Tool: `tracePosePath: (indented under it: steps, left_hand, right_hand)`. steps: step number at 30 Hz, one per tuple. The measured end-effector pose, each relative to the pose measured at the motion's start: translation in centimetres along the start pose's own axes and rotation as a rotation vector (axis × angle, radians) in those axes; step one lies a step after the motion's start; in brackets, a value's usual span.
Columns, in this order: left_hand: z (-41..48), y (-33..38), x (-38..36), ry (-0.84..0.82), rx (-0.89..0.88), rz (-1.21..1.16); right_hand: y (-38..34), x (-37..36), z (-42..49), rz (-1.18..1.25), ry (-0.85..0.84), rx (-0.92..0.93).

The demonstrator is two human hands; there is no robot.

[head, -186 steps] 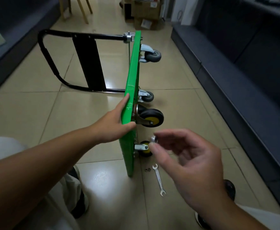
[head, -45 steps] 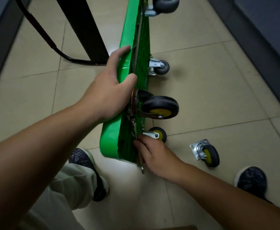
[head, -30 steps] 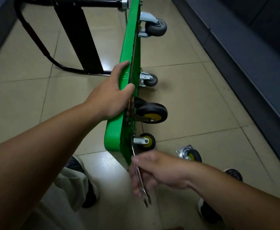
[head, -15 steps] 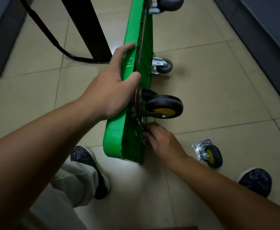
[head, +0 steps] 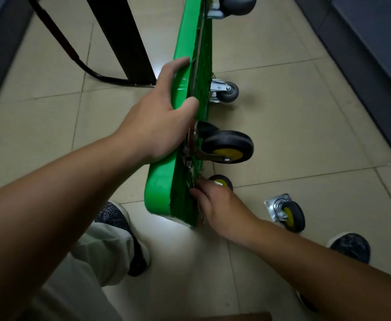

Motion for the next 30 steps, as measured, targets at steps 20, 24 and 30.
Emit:
tracePosePath:
  steps: [20,24,30]
  left_hand:
    - [-0.3,0.1,0.2,-0.041,0.013,0.003]
    - [0.0,0.3,-0.2,-0.035,0.009,0.006]
    - [0.1,0.2,-0.4,-0.025,0.001,-0.021]
  right_hand:
    - [0.7,0.2,-4.6,-0.046,0.200,-0.127]
    - [3.4,0.9,-1.1,-0.209,0.278,0.062]
    - [5.2,1.6,2.2,-0.349,0.244,0.284]
Point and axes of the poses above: each hand's wrist, its own z-axis towards the middle knuckle, its own x-axis out of the back of the hand, y = z × x, the point moved 2 cm from there along z, towards the middle knuckle, and after that the axes turned 12 degrees about -y, right-handed, at the moved point
